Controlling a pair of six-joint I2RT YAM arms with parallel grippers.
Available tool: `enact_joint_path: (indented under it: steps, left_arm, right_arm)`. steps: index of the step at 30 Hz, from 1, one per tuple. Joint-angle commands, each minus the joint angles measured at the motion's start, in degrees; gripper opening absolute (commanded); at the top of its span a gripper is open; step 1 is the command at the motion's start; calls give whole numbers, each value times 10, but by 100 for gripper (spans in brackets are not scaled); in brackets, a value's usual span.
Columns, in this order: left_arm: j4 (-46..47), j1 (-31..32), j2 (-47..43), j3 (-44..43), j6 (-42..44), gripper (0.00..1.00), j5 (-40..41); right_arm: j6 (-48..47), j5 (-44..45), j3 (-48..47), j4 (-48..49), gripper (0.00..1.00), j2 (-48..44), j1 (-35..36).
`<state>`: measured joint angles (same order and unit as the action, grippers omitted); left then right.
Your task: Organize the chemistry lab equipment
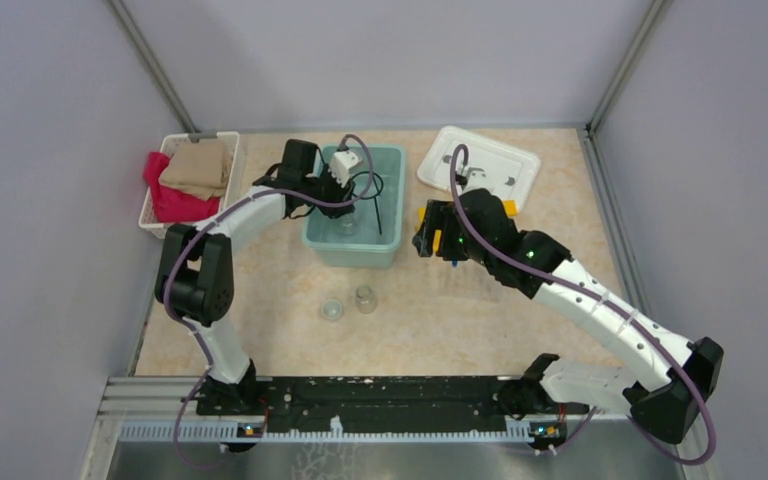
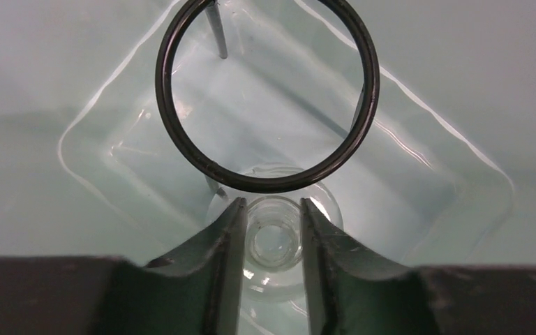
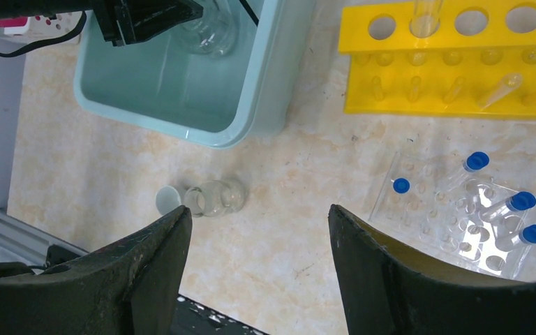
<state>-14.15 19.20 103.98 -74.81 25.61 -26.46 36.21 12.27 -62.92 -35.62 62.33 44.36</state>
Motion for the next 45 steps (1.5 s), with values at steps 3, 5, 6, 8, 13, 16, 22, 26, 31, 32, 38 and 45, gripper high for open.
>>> enact_joint_path:
  steps: [3, 5, 6, 8, 13, 16, 22, 26, 31, 32, 38, 45]
  left_arm:
    - [-22, -1, -45, -6, 10, 57, 19]
    - [-38, 0, -66, -6, 11, 64, 19]
    - [-41, -1, -77, -3, 11, 72, 20]
    - [-47, -1, -98, 1, 11, 81, 18]
    - [-122, -1, -146, -34, -4, 99, -12]
    - [-160, -2, -185, -56, -32, 99, -2]
    - [-213, -4, -287, -56, -54, 99, 22]
    - [-230, -8, -351, -27, -58, 99, 48]
    - [-269, -11, -397, 6, -53, 99, 72]
    - [-275, -12, -403, 14, -54, 99, 74]
    - [-270, -53, -429, 62, -71, 99, 63]
    - [-251, -121, -413, 102, -63, 99, 31]
  right_arm:
    - [4, -3, -12, 25, 72, -2, 12]
    - [6, 5, -11, 27, 72, 4, 23]
    - [7, 10, -12, 28, 73, 8, 28]
    - [7, 21, -14, 30, 74, 16, 43]
    - [5, 58, -21, 38, 75, 42, 99]
    - [4, 75, -24, 51, 75, 67, 134]
    - [-6, 83, -30, 95, 76, 153, 198]
    - [-20, 88, -44, 116, 76, 219, 227]
    - [-34, 95, -53, 131, 74, 274, 230]
    - [-37, 97, -52, 134, 73, 279, 230]
    - [-48, 86, -48, 153, 69, 303, 230]
    - [-56, 76, -46, 170, 58, 332, 229]
